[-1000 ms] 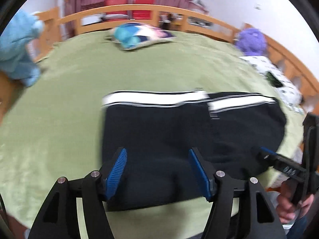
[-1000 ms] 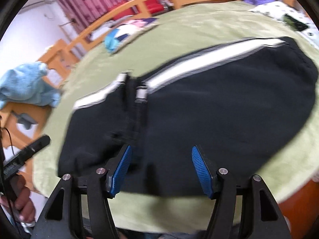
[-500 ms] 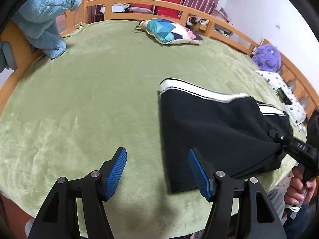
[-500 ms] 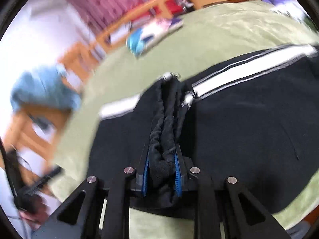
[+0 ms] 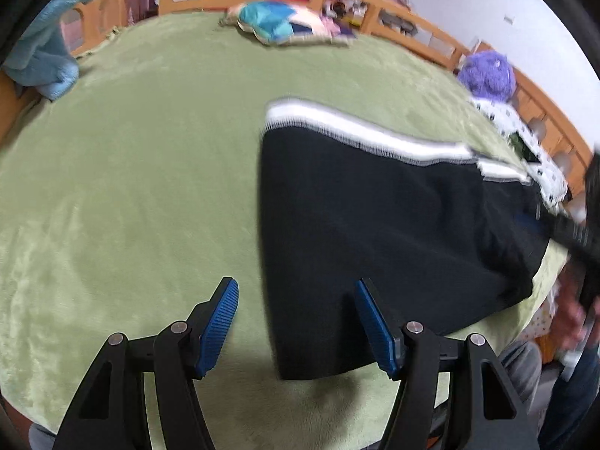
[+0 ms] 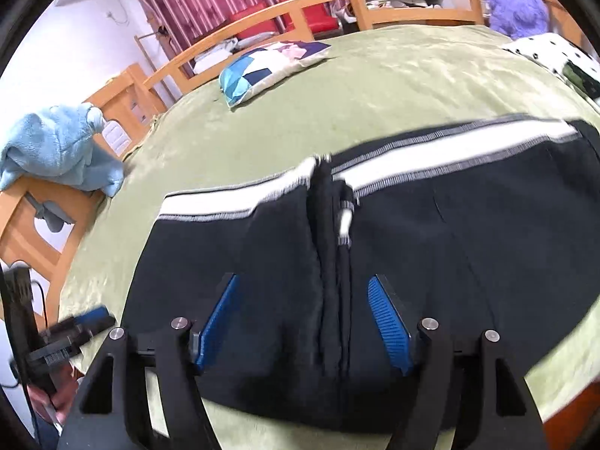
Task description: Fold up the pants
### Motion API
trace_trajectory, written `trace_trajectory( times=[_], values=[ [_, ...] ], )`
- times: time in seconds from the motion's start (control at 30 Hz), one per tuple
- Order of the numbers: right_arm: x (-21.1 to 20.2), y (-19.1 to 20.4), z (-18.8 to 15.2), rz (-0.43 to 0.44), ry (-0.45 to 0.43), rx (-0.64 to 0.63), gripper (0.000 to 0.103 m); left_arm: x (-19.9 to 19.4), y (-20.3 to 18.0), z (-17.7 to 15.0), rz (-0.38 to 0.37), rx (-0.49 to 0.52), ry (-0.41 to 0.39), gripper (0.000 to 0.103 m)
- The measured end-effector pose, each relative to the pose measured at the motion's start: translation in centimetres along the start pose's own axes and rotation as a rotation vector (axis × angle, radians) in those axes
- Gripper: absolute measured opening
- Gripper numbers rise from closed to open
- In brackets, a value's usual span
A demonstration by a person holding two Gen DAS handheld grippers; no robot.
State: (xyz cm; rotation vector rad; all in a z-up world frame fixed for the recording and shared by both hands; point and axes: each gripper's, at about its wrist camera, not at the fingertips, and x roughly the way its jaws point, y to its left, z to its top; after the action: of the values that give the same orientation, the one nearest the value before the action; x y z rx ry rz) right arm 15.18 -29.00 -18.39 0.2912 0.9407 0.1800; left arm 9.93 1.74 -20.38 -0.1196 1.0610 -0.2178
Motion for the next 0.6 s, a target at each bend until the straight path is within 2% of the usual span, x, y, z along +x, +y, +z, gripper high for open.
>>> trace_trajectory(
  times=[0.07,0.1,0.17,0.27,0.3,0.33,0.37,0.4,0.43,0.47,0.53,0.6],
  values=[
    [1.3,-0.2,1.7,-0.012,0.001,-0.009,0.07,2.5,-0.7,-0.9,-0.002,0.045,0.107,0.065],
    [1.8,-0.2,2.4,-0.013,0.007,-0.009,0.07,2.9,-1.0,-1.3,-0.003,0.054,0.118,0.067],
    [3.6,-0.7,4.2,0.0,0.035,-0.011,0.07,2.1,-1.3,-1.6,0.003,0.074,0.066,0.067],
    [7.0,-1.3,5.3,-0.01,0.114,-0.009,0.07,1.2,-0.5,-1.0,-0.048,0.03,0.067,0.067],
    [8.9,-1.4,5.6,-0.003,0.156,-0.01,0.067,0.9,0.0,-0.7,-0.069,0.008,0.063,0.067],
    [10.8,-1.7,5.8,0.005,0.213,-0.011,0.061,0.7,0.2,-0.5,-0.076,0.0,0.058,0.067],
    [11.7,-1.8,5.6,-0.01,0.238,-0.02,0.045,0.4,0.4,-0.2,-0.079,0.001,0.048,0.067],
    [12.2,-1.9,5.7,-0.015,0.234,-0.047,0.031,0.2,0.5,0.2,-0.074,0.007,0.033,0.067],
    [12.1,-2.0,6.0,0.001,0.223,-0.071,0.026,0.0,0.5,0.4,-0.067,0.009,0.018,0.067],
    [11.2,-2.9,6.7,0.04,0.171,-0.046,0.02,-0.1,0.6,0.8,-0.06,0.007,-0.007,0.067],
    [10.2,-4.7,6.8,0.106,0.131,0.062,0.022,0.0,0.6,1.6,-0.058,-0.001,-0.042,0.067],
    [10.6,-5.2,6.5,0.069,0.176,0.061,0.042,0.4,0.4,2.6,-0.025,-0.007,-0.056,0.067]
  ],
)
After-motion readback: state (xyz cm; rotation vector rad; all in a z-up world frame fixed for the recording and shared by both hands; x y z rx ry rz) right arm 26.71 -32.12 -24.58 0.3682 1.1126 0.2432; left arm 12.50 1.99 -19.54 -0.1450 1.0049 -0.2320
